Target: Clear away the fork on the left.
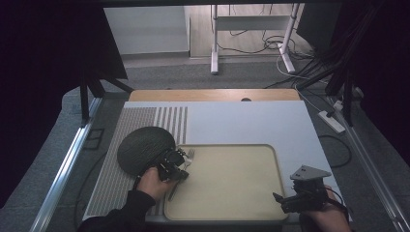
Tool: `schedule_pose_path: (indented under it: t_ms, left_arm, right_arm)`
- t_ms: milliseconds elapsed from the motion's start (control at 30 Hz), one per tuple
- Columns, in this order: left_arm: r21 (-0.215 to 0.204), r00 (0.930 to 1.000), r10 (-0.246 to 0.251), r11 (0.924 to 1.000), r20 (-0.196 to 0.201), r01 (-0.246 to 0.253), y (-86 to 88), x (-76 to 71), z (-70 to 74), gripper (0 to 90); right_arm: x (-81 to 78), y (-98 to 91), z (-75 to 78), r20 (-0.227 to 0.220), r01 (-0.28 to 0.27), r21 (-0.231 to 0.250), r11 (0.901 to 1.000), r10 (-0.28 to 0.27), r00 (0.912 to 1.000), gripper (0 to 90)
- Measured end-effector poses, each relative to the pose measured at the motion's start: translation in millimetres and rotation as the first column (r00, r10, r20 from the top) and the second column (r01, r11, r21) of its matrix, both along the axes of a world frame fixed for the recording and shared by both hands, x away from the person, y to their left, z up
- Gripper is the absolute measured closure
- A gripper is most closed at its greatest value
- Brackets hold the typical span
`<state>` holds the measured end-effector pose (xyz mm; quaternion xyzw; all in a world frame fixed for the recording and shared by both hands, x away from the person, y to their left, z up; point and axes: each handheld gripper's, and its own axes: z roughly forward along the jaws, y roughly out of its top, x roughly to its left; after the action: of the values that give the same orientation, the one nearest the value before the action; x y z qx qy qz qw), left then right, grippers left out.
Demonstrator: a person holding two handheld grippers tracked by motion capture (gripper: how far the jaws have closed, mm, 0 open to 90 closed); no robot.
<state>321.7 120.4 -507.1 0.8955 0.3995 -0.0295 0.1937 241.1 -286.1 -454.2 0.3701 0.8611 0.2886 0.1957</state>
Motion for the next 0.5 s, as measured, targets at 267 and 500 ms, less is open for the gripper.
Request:
schedule_pose_path:
  t_ms: [267,500]
  left_arm:
    - [0.010,0.9994,0.034,0.9994,-0.003,-0.034,12.9,1.4,0.0,89.2]
    - [-0.015,0.9991,0.040,0.9991,-0.013,-0.040,17.7,1.0,-0.5,85.2]
  right_arm:
    - [0.3,-0.3,0.0,-0.001,0.002,0.003,1.0000,-0.002,1.0000,0.0]
    - [0.3,-0.3,0.0,-0.002,0.001,0.003,1.0000,-0.001,1.0000,0.0]
